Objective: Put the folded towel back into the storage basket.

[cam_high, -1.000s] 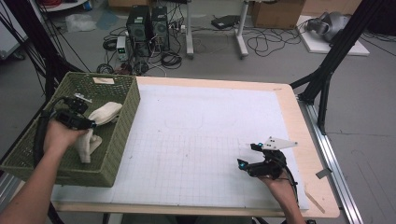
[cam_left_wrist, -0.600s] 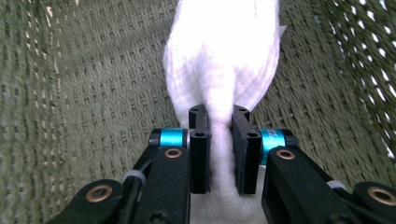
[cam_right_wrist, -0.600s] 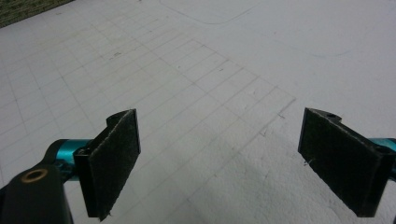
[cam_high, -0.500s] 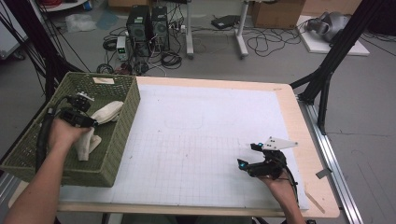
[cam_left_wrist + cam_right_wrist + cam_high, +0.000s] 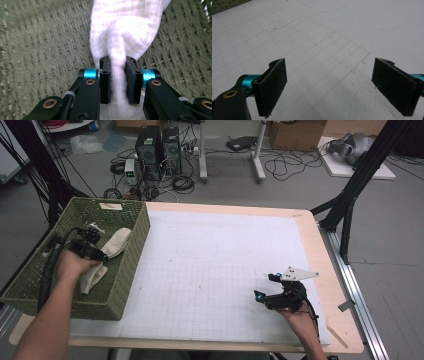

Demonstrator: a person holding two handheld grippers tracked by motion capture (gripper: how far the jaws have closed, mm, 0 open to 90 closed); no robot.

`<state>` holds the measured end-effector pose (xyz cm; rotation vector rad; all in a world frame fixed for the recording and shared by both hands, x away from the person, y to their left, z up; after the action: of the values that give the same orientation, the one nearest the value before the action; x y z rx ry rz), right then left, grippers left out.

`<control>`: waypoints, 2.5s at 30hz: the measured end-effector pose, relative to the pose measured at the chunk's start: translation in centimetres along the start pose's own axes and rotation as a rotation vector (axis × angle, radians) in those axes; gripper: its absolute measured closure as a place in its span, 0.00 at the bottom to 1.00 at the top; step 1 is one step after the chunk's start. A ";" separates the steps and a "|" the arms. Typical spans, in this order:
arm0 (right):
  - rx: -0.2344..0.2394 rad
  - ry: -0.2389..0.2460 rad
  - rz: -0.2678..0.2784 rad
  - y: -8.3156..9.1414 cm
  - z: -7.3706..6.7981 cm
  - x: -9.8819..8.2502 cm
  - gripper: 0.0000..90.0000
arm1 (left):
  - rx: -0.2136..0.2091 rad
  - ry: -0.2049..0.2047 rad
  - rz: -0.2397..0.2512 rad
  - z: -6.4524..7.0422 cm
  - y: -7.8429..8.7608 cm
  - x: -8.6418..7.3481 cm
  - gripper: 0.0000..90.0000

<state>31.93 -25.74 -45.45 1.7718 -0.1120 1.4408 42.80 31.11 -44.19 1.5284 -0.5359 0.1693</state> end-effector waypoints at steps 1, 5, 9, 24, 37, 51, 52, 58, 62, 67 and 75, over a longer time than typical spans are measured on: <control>0.000 -0.001 -0.001 0.0 0.0 0.0 0.14 | -0.003 -0.001 0.005 0.1 0.0 0.0 0.80; -0.002 0.003 0.003 0.0 0.1 0.0 0.14 | -0.016 -0.023 0.023 0.1 0.5 0.2 0.70; 0.000 0.001 0.000 0.0 0.0 0.0 0.14 | -0.020 -0.046 0.020 0.1 1.3 0.1 0.62; 0.002 0.002 0.003 0.0 -0.1 0.0 0.14 | -0.017 -0.067 -0.023 -0.6 2.5 -1.4 0.57; 0.004 0.010 -0.002 -0.2 -0.2 0.1 0.14 | 0.052 -0.132 -0.058 -0.9 3.0 -2.1 0.88; 0.010 0.006 -0.008 -0.3 -0.3 0.1 0.14 | 0.030 0.035 0.061 -1.0 1.6 0.2 0.89; 0.011 0.008 -0.006 -0.4 -0.3 0.1 0.14 | 0.017 0.043 0.065 -0.7 1.3 0.3 0.89; 0.009 0.005 -0.003 -0.3 -0.2 0.1 0.14 | -0.065 0.051 0.022 0.3 0.1 0.0 0.83; 0.010 0.006 -0.002 -0.3 -0.3 0.1 0.14 | -0.066 0.024 0.028 0.2 0.7 0.0 0.71; 0.009 0.008 0.002 -0.2 -0.3 0.1 0.14 | -0.027 -0.048 -0.020 0.2 1.7 -0.5 0.61; 0.011 0.004 0.007 -0.1 -0.4 0.2 0.14 | 0.008 -0.106 -0.057 0.6 2.9 -1.3 0.56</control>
<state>31.78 -25.35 -45.35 1.7789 -0.1090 1.4528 40.30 30.94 -42.15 1.5652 -0.5758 0.0470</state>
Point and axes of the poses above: each handheld gripper's, and its own axes: y roughly backward along the jaws, x roughly out of its top, z roughly to its right, the point moved 5 cm from there along -y, roughly forward along the jaws, and after that the axes turned 7 degrees about y, right-handed, at the moved point
